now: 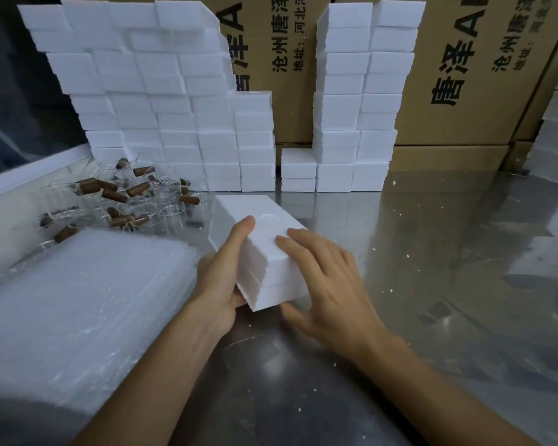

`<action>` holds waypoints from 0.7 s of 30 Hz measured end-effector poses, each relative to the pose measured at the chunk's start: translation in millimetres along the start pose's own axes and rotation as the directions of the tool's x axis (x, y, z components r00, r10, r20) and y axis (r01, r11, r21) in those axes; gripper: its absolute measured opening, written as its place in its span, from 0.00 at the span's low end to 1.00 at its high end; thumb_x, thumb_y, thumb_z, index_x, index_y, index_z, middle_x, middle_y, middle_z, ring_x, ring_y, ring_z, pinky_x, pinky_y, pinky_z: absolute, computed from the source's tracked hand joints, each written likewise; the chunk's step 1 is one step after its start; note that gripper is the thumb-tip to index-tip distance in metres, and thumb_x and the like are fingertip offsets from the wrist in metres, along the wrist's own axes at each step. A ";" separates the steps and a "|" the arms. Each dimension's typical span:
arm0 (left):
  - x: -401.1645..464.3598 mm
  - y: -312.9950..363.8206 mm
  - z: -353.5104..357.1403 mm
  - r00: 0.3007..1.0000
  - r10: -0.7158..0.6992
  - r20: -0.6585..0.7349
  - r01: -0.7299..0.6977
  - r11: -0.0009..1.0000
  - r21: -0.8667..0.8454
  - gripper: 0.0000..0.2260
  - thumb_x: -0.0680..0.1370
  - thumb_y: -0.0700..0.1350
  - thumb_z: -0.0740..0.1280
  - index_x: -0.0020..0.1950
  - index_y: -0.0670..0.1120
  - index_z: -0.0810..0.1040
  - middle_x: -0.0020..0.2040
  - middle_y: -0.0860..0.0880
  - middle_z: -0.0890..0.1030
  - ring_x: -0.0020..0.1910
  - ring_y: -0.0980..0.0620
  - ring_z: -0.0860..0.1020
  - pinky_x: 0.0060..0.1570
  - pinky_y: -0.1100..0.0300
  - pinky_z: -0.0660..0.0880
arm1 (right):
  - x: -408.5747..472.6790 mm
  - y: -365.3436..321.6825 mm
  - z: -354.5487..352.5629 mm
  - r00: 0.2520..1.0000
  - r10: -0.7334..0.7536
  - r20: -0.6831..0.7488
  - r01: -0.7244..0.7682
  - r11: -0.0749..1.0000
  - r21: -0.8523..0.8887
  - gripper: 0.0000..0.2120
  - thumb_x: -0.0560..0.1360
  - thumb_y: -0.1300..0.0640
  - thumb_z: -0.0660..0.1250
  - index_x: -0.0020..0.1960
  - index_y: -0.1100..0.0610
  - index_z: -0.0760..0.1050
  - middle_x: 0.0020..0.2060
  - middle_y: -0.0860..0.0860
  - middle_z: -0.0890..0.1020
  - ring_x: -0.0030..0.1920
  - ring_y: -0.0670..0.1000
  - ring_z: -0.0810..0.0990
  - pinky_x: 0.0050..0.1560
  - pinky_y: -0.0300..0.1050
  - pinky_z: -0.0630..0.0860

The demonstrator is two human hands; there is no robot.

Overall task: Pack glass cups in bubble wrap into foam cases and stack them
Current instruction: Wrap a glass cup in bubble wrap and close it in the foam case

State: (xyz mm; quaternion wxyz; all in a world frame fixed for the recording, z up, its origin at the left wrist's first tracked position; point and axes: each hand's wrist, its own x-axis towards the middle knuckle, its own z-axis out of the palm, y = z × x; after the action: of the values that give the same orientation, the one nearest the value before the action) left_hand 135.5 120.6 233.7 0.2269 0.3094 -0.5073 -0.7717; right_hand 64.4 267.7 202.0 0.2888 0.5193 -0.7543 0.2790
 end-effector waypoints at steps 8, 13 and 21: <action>3.6 -8.3 1.8 0.992 -0.047 0.114 0.040 0.997 0.059 0.30 0.64 0.70 0.72 0.56 0.49 0.82 0.49 0.48 0.86 0.49 0.47 0.85 0.51 0.44 0.81 | -0.2 4.9 0.9 0.999 0.039 -0.022 -0.038 0.999 0.030 0.39 0.59 0.55 0.74 0.69 0.61 0.71 0.66 0.57 0.74 0.65 0.59 0.72 0.65 0.51 0.71; 23.0 -29.7 -7.4 0.924 0.383 -0.021 -0.310 0.779 0.544 0.12 0.78 0.56 0.67 0.48 0.48 0.82 0.37 0.52 0.83 0.40 0.49 0.82 0.42 0.52 0.81 | 7.8 25.7 5.3 0.992 0.122 -0.041 -0.123 0.992 -0.015 0.40 0.58 0.55 0.74 0.69 0.61 0.70 0.64 0.57 0.74 0.62 0.57 0.69 0.63 0.42 0.64; 41.9 -56.9 -9.4 0.803 0.438 0.404 -0.385 -0.135 0.913 0.18 0.79 0.61 0.55 0.64 0.56 0.71 0.64 0.54 0.71 0.65 0.52 0.68 0.64 0.54 0.61 | 63.6 97.0 22.2 0.896 0.440 -0.055 -0.423 0.885 0.196 0.43 0.60 0.50 0.80 0.70 0.52 0.65 0.63 0.50 0.73 0.62 0.52 0.70 0.57 0.44 0.67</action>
State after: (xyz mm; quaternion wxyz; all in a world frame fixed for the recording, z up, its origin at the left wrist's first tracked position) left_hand 110.5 108.5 168.1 0.1886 0.2148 -0.9547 -0.0829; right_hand -49.1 241.7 221.4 0.2082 0.3480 -0.8078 0.4278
